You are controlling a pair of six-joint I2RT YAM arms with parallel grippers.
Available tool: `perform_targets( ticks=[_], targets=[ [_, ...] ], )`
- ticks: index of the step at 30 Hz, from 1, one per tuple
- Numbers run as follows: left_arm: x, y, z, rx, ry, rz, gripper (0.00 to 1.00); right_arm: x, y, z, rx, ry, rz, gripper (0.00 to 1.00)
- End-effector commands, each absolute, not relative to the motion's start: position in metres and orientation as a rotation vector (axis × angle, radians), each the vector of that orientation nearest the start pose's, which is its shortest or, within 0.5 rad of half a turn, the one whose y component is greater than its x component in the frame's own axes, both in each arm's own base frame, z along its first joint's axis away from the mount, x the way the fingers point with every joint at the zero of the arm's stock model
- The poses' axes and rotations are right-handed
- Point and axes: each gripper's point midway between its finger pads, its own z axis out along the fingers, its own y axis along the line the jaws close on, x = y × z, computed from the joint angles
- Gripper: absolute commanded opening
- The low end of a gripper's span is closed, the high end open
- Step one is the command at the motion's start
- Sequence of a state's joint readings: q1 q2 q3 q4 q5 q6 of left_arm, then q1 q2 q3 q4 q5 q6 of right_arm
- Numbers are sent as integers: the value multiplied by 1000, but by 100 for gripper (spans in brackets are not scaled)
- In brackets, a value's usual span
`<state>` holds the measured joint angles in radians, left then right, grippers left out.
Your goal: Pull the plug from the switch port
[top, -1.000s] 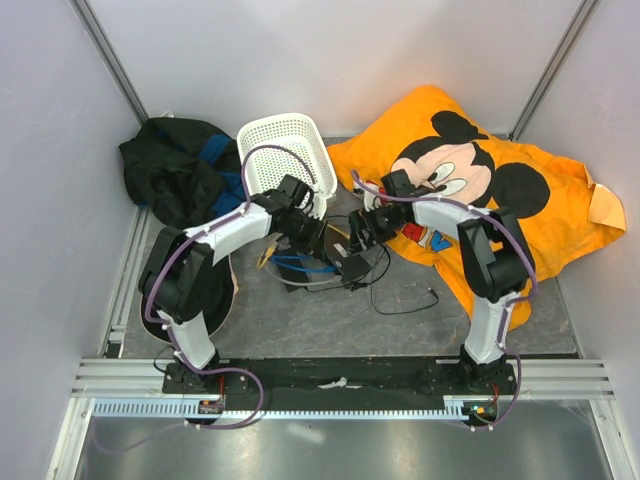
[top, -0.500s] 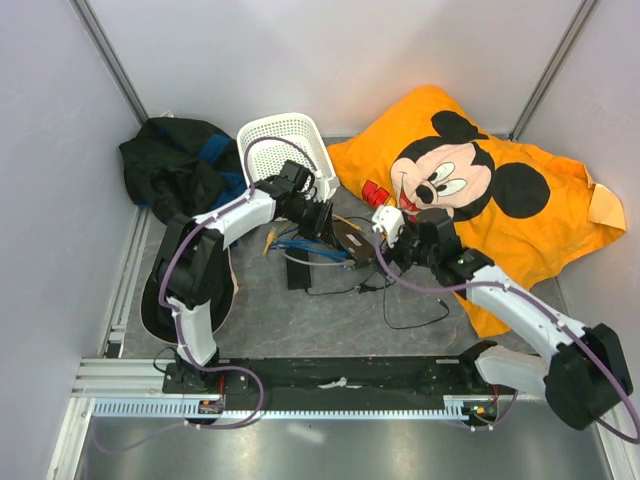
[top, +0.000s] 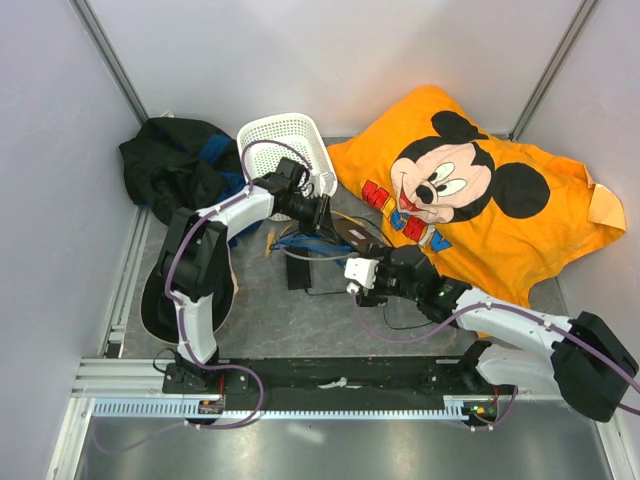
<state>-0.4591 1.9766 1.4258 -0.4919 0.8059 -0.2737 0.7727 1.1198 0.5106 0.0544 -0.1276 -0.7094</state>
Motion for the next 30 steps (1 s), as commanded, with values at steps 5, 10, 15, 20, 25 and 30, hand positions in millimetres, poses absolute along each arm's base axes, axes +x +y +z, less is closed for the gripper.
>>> perform_targets(
  ticks=[5, 10, 15, 20, 25, 30],
  targets=[
    [322, -316, 126, 545, 2519, -1457, 2, 299, 227, 130, -1306, 1416, -151, 96],
    [325, -315, 125, 537, 2520, -1454, 2, 301, 229, 141, -1297, 1420, -147, 94],
    [327, -312, 123, 520, 2528, -1423, 2, 282, 234, 125, -1421, 1382, -72, 97],
    [330, -296, 118, 527, 2521, -1320, 2, 286, 234, 116, -1345, 1552, -12, 98],
    [333, -284, 109, 637, 2491, -1205, 2, 311, 223, 101, -1059, 1903, 163, 98],
    [319, -270, 103, 725, 2505, -1145, 2, 332, 219, 86, -943, 2067, 263, 97]
  ],
)
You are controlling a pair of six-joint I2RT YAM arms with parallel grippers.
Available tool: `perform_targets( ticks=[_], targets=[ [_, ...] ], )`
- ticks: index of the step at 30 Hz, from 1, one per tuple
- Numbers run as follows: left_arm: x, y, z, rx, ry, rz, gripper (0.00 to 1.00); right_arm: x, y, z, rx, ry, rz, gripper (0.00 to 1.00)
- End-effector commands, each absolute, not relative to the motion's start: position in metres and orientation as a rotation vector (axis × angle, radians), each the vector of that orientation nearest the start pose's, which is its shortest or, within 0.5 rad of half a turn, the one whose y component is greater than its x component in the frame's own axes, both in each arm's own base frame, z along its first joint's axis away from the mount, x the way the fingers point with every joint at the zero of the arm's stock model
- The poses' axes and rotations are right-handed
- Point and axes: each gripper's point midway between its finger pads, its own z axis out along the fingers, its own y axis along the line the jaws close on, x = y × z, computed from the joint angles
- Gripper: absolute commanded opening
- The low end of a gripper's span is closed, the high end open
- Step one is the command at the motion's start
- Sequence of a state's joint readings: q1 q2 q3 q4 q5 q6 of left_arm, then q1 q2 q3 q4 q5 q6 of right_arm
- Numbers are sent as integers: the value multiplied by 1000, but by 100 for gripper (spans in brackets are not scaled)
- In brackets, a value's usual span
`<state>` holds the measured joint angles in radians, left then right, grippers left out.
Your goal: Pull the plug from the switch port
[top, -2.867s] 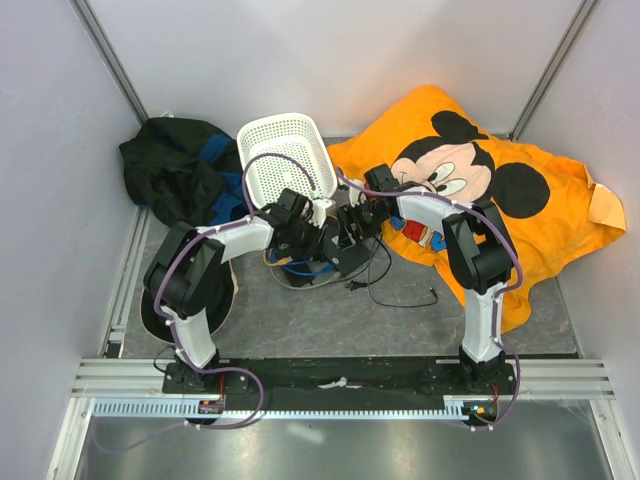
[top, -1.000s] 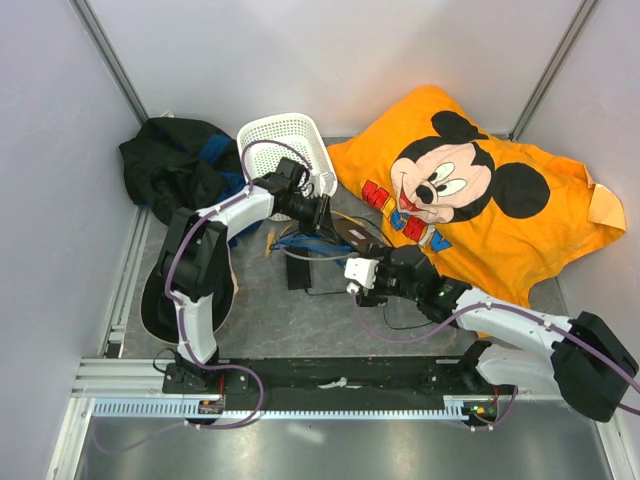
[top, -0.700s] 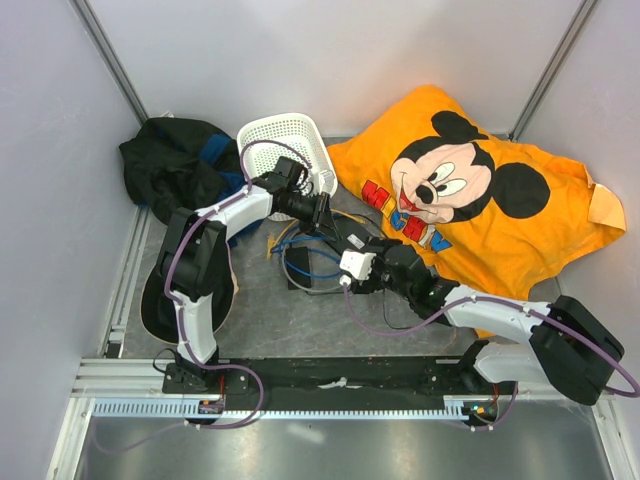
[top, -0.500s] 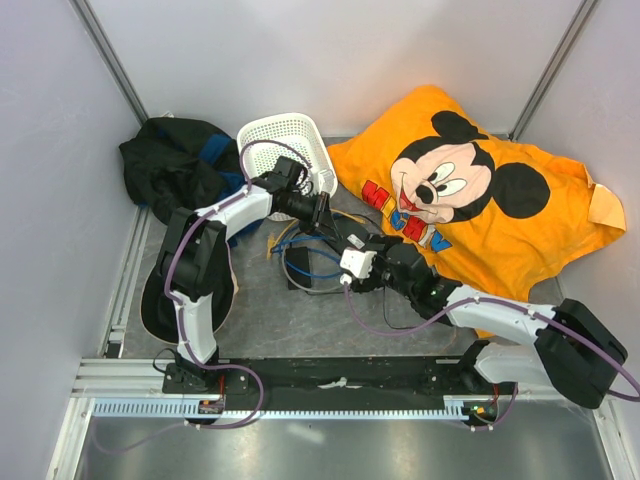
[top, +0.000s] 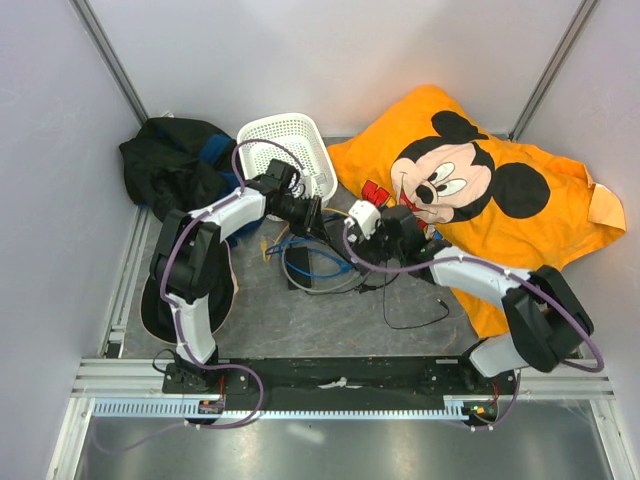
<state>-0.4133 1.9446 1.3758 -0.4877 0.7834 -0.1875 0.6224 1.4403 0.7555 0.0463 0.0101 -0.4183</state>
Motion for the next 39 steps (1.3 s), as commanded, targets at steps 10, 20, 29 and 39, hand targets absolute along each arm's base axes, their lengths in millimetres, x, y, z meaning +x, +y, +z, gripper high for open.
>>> perform_targets(
  ticks=[10, 20, 29, 39],
  targets=[
    [307, -221, 112, 920, 2383, -818, 2, 351, 230, 60, -862, 2210, 336, 97],
    [302, -148, 108, 803, 2428, -536, 2, 364, 224, 57, -784, 2278, 329, 97],
    [349, -173, 289, 867, 1933, -540, 2, 370, 248, 137, -877, 2066, 540, 98],
    [391, -215, 443, 820, 1587, -676, 2, 364, 313, 277, -926, 1686, 953, 98]
  ],
)
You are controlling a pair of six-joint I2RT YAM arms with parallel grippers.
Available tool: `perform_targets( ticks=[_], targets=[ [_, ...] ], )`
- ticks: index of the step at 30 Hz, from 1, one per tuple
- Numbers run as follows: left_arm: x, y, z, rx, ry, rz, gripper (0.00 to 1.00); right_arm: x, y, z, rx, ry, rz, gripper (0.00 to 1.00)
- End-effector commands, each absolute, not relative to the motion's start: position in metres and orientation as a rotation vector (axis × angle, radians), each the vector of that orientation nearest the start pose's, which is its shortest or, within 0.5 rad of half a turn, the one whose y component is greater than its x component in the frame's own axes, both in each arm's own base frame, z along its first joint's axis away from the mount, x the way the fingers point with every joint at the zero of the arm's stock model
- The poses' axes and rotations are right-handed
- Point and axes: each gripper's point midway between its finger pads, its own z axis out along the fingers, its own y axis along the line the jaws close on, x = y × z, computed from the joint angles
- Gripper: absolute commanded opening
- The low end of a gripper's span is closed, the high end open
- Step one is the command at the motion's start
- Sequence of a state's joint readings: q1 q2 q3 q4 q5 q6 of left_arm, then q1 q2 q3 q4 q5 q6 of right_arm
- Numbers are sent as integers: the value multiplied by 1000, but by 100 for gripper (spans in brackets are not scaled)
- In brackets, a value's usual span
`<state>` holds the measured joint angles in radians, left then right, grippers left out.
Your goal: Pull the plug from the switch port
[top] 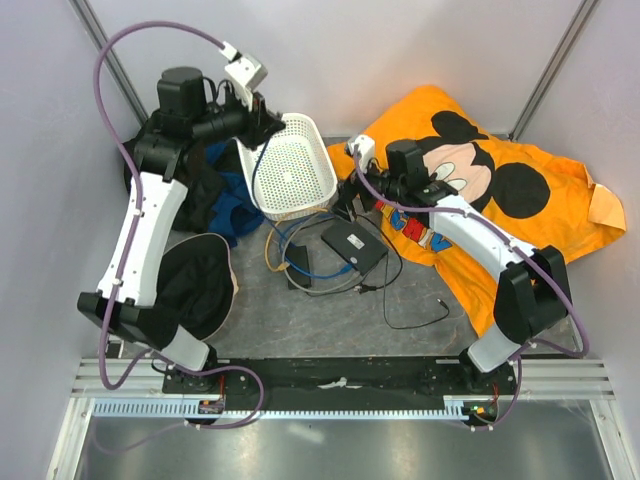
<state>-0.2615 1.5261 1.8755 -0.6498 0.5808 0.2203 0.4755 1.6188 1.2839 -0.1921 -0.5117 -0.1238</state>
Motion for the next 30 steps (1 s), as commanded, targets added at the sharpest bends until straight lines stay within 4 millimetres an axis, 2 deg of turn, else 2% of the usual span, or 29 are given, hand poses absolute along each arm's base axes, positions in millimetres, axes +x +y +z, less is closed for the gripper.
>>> perform_targets(
  ticks=[1, 2, 3, 5, 6, 10, 12, 13, 16, 19, 21, 22, 23, 24, 25, 26, 28, 29, 30],
  targets=[
    [396, -220, 445, 822, 1575, -693, 2, 368, 317, 287, -920, 1651, 967, 98],
    [393, -224, 458, 823, 1543, -714, 2, 366, 324, 298, -906, 1628, 1007, 98],
    [394, -227, 460, 818, 1538, -726, 2, 368, 333, 315, -897, 1588, 1058, 98],
    [397, -234, 470, 787, 1518, -766, 2, 367, 347, 331, -905, 1541, 1102, 98],
    [396, -237, 474, 781, 1508, -781, 2, 367, 353, 347, -895, 1500, 1125, 98],
    [390, -249, 484, 755, 1492, -882, 2, 369, 374, 360, -831, 1447, 1250, 98],
    [391, -251, 487, 744, 1485, -902, 2, 361, 388, 363, -849, 1396, 1310, 98],
    [392, -251, 488, 731, 1488, -913, 2, 352, 397, 362, -870, 1382, 1343, 98],
    [390, -253, 492, 715, 1483, -943, 2, 348, 413, 350, -841, 1416, 1362, 98],
    [385, -252, 497, 701, 1476, -955, 2, 353, 421, 351, -762, 1406, 1404, 98],
    [382, -251, 497, 697, 1481, -957, 2, 355, 430, 354, -711, 1405, 1431, 93],
    [381, -249, 497, 692, 1483, -957, 2, 355, 434, 354, -707, 1406, 1430, 88],
    [379, -249, 496, 693, 1484, -959, 2, 357, 436, 359, -711, 1389, 1414, 69],
    [378, -248, 497, 693, 1482, -959, 2, 360, 439, 350, -713, 1429, 1409, 58],
    [379, -246, 497, 688, 1486, -956, 2, 362, 440, 349, -712, 1439, 1401, 49],
    [381, -243, 497, 681, 1488, -947, 2, 365, 438, 352, -712, 1442, 1384, 28],
    [387, -236, 498, 642, 1496, -917, 2, 373, 429, 349, -711, 1489, 1316, 7],
    [395, -228, 500, 594, 1502, -871, 2, 381, 417, 347, -694, 1522, 1287, 0],
    [400, -222, 503, 567, 1499, -837, 21, 382, 407, 356, -688, 1514, 1270, 0]
  ],
)
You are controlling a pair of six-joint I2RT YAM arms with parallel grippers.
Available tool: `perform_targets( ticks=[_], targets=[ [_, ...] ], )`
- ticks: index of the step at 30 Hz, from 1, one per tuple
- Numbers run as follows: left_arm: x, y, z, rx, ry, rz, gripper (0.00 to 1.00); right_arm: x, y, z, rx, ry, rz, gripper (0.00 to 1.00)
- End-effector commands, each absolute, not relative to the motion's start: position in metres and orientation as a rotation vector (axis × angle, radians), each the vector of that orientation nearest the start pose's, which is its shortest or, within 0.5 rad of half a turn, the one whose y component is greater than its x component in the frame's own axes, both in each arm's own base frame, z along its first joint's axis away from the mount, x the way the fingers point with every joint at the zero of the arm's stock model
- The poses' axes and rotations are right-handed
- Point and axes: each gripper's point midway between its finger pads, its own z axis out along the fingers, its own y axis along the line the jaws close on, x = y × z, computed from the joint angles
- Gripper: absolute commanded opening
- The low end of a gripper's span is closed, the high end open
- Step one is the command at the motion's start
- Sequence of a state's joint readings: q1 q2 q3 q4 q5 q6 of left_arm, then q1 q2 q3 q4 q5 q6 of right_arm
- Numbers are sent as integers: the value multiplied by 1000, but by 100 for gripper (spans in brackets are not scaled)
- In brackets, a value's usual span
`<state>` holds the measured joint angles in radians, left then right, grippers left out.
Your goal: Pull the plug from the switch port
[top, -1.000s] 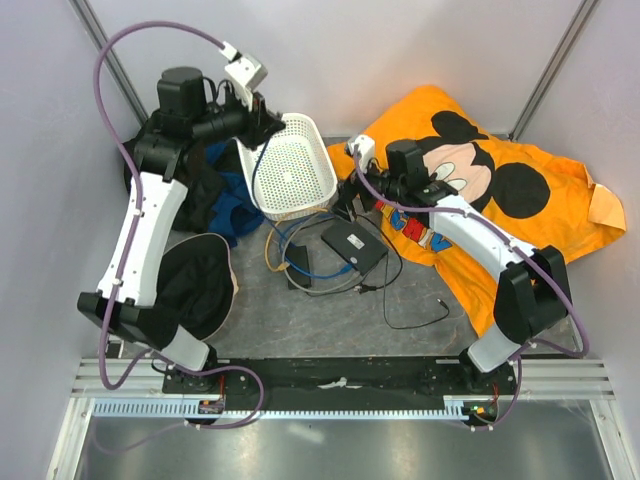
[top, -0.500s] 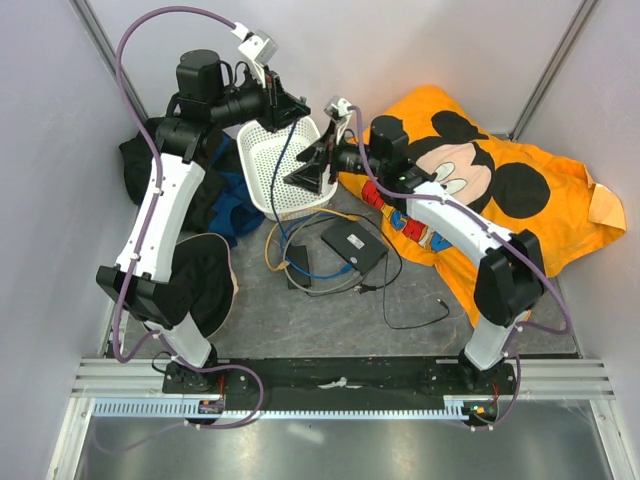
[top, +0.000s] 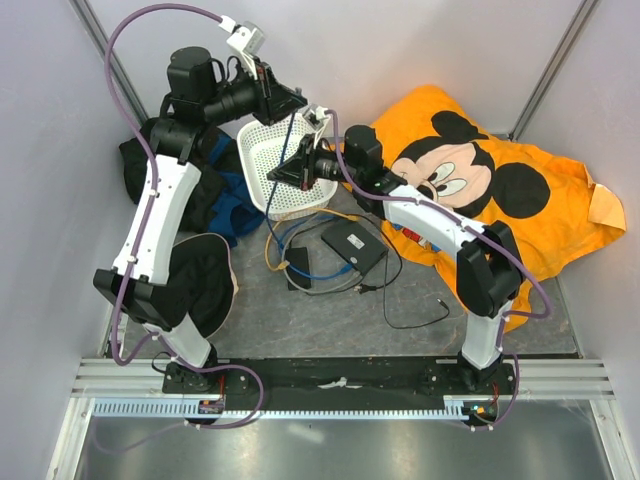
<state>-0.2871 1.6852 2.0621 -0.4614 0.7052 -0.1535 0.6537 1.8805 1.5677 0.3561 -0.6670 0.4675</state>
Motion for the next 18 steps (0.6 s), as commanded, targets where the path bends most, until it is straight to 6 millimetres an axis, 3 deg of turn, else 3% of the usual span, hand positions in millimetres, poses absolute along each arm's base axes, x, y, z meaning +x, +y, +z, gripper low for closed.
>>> perform_targets(
  ticks=[1, 2, 5, 8, 13, 15, 16, 18],
  targets=[
    [403, -217, 507, 560, 1484, -793, 32, 396, 387, 363, -661, 1514, 1240, 0],
    [409, -212, 510, 546, 1476, -750, 47, 399, 376, 372, -653, 1514, 1230, 0],
    [418, -198, 522, 511, 1443, -646, 64, 411, 326, 427, -645, 1441, 1135, 0],
    [430, -186, 523, 461, 1442, -569, 70, 414, 279, 483, -638, 1358, 1036, 0],
    [444, -179, 511, 441, 1472, -550, 71, 411, 212, 547, -580, 1289, 874, 0],
    [446, -181, 505, 447, 1485, -560, 70, 408, 194, 560, -548, 1291, 857, 0],
    [446, -182, 504, 453, 1487, -566, 70, 407, 174, 575, -523, 1272, 821, 0],
    [449, -183, 499, 453, 1498, -568, 70, 403, 158, 582, -497, 1288, 827, 0]
  ],
)
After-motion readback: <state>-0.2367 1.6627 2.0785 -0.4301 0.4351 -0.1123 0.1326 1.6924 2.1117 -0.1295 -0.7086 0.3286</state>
